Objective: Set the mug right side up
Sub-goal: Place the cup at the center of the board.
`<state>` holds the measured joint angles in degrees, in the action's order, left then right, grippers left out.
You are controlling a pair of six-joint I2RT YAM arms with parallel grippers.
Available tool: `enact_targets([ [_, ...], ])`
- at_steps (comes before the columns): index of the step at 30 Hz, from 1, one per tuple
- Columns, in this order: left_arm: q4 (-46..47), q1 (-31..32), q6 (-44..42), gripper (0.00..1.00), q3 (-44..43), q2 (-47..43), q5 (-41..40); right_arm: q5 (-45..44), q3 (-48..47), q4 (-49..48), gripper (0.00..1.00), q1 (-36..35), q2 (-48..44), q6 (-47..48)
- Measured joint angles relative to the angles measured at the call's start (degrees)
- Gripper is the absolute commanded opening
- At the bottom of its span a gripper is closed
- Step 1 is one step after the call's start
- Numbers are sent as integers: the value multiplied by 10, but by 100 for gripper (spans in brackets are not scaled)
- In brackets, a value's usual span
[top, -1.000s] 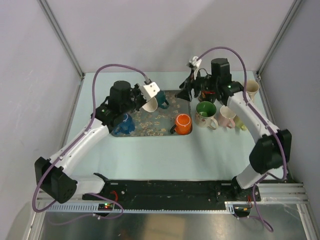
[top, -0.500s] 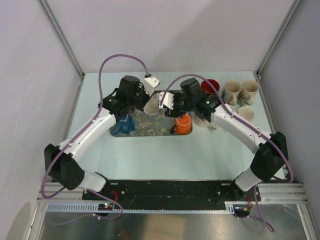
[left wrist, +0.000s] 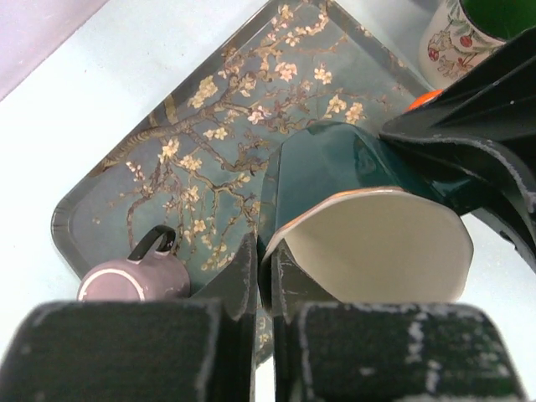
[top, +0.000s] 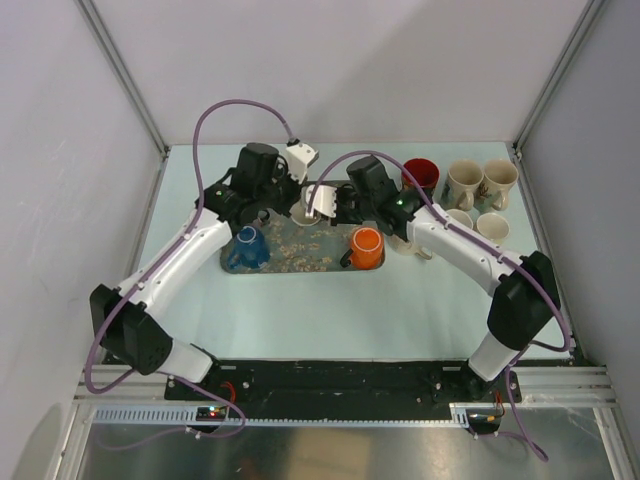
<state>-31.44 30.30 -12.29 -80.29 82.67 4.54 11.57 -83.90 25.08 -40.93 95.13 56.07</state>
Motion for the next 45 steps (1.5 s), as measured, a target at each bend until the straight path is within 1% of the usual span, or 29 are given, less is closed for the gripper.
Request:
enact_targets([
  [1,-1,-1,3,31,-2,2,2,-2,0,0,2,0,0,-1],
  [2,-1,-2,5,46,-3,3,3,-3,0,0,1,1,0,0],
  [3,-1,-2,8,59,-5,5,5,-1,0,1,0,3,0,-2],
  [4,0,-1,10,69,-10,6,7,-1,0,4,0,6,0,-5],
  [5,3,-3,19,77,-17,7,-6,6,0,14,0,10,0,-3],
  [6,6,-9,26,84,-25,7,-6,9,0,24,0,14,-1,-11],
  [8,13,-13,43,92,-40,7,-15,17,3,36,0,28,-1,-25],
  [9,18,-14,53,95,-46,7,-16,20,7,39,0,38,-3,-35],
  [13,28,-28,97,97,-56,3,-11,44,38,51,0,96,-37,-79],
  [17,30,-48,119,95,-56,0,-12,80,72,69,0,195,-104,-151],
  [20,30,-52,129,94,-56,0,-9,104,90,72,0,291,-160,-209],
  [24,30,-52,138,93,-56,0,3,122,119,73,0,457,-235,-289],
  [28,31,-52,141,92,-54,0,10,122,149,77,0,608,-277,-344],
  [30,32,-52,144,92,-52,0,16,117,169,78,0,661,-286,-362],
  [32,33,-52,145,92,-51,0,20,112,189,78,0,692,-287,-370],
  [34,33,-52,148,91,-51,0,24,103,210,79,0,707,-285,-374],
  [39,35,-52,151,91,-46,0,33,77,245,63,0,724,-264,-384],
  [45,35,-53,151,91,-35,0,32,56,251,17,0,748,-212,-398],
])
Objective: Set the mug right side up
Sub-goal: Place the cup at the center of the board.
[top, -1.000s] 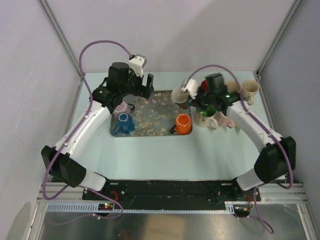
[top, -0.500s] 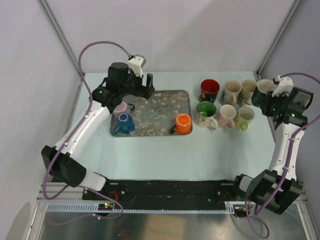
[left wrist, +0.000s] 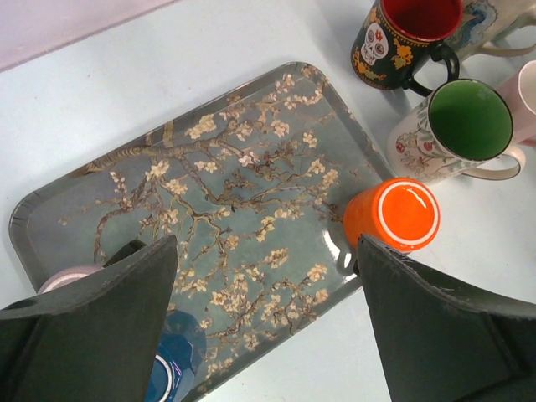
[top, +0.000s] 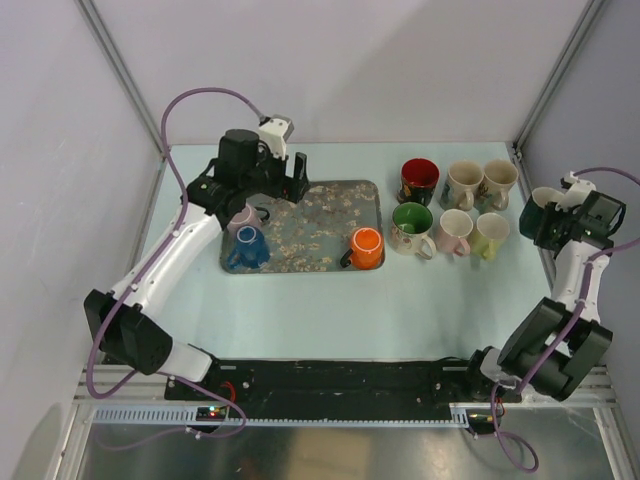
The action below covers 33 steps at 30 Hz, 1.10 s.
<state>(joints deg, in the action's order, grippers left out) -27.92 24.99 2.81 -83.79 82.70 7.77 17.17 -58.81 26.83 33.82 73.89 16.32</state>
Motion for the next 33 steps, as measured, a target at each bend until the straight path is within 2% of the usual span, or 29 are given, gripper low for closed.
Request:
enact_targets([
  [8,0,0,-10,91,23,-11,-4,-4,0,-62,0,4,71,1],
  [16,0,-1,-60,92,24,-23,-23,-3,3,-102,0,-17,145,19],
  [31,0,-3,-90,92,41,-36,-35,-14,22,-134,0,-41,192,49],
  [33,0,-3,-90,92,41,-36,-35,-14,32,-148,3,-41,190,53],
])
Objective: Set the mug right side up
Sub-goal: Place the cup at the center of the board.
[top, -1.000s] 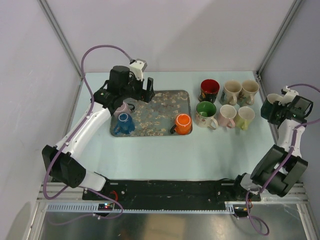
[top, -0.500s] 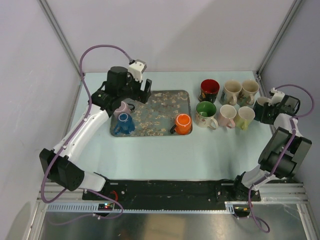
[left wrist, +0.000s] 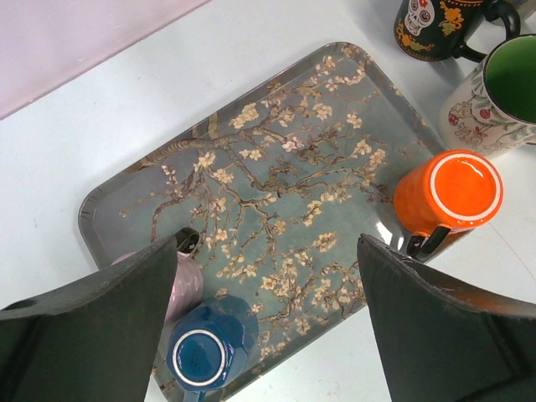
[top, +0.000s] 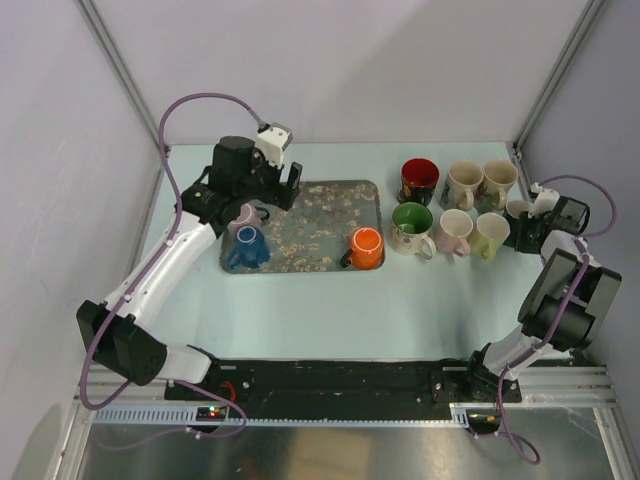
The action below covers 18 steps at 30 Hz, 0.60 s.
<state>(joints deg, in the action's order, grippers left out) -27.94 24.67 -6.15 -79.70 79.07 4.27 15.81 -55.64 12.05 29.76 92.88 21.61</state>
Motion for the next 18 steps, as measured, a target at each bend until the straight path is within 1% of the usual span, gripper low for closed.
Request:
enact_targets([
  [4,0,0,0,92,0,0,3,3,25,-25,23,7,-10,5],
  [6,0,0,1,92,0,0,4,6,37,-33,30,10,-16,5],
  [13,0,0,1,92,0,1,14,11,71,-9,38,20,-33,4],
  [15,0,0,2,92,0,2,18,11,73,-5,42,21,-38,4],
  [17,0,0,3,92,0,4,22,11,73,-3,48,23,-45,3],
  [18,0,0,4,92,0,5,24,11,73,-2,52,24,-50,2],
])
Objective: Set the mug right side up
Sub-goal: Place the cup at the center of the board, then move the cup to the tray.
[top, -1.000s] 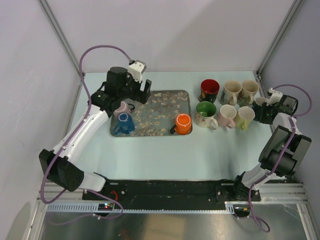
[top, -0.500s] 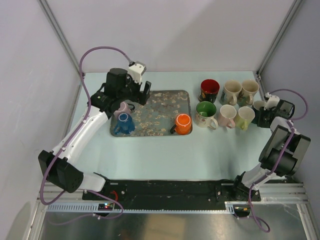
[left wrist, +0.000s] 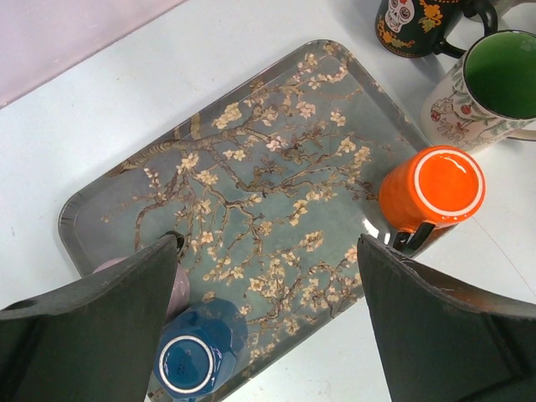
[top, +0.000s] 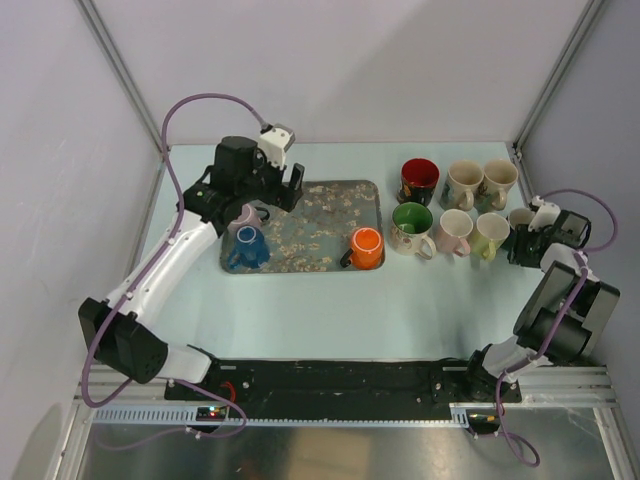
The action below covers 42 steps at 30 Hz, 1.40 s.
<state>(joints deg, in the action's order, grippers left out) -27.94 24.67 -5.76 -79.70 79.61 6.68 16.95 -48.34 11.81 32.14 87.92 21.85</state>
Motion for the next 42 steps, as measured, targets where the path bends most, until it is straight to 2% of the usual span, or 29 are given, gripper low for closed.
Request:
enact_targets([
  [4,0,0,3,95,0,2,8,-4,0,15,73,2,-26,-2],
  [8,1,0,3,97,2,2,10,-20,0,58,86,2,-70,-6],
  [13,4,0,-9,99,33,-6,-11,-55,-11,142,90,1,-151,-28],
  [17,-9,-6,-35,100,52,-7,-43,-87,-58,208,90,-30,-229,-44],
  [23,-51,-51,-54,100,56,-11,-86,-79,-128,233,89,-181,-295,-38],
  [28,-105,-98,-80,99,62,-28,-94,-33,-129,198,90,-311,-265,-40],
  [31,-137,-141,-109,93,84,-55,-84,-2,-129,164,91,-398,-247,-38],
  [33,-160,-178,-143,90,111,-83,-71,17,-129,140,92,-468,-239,-30],
  [37,-211,-251,-274,89,181,-143,-21,46,-129,96,94,-575,-221,-23],
  [42,-259,-281,-436,84,244,-152,38,58,-130,73,94,-637,-188,-19],
])
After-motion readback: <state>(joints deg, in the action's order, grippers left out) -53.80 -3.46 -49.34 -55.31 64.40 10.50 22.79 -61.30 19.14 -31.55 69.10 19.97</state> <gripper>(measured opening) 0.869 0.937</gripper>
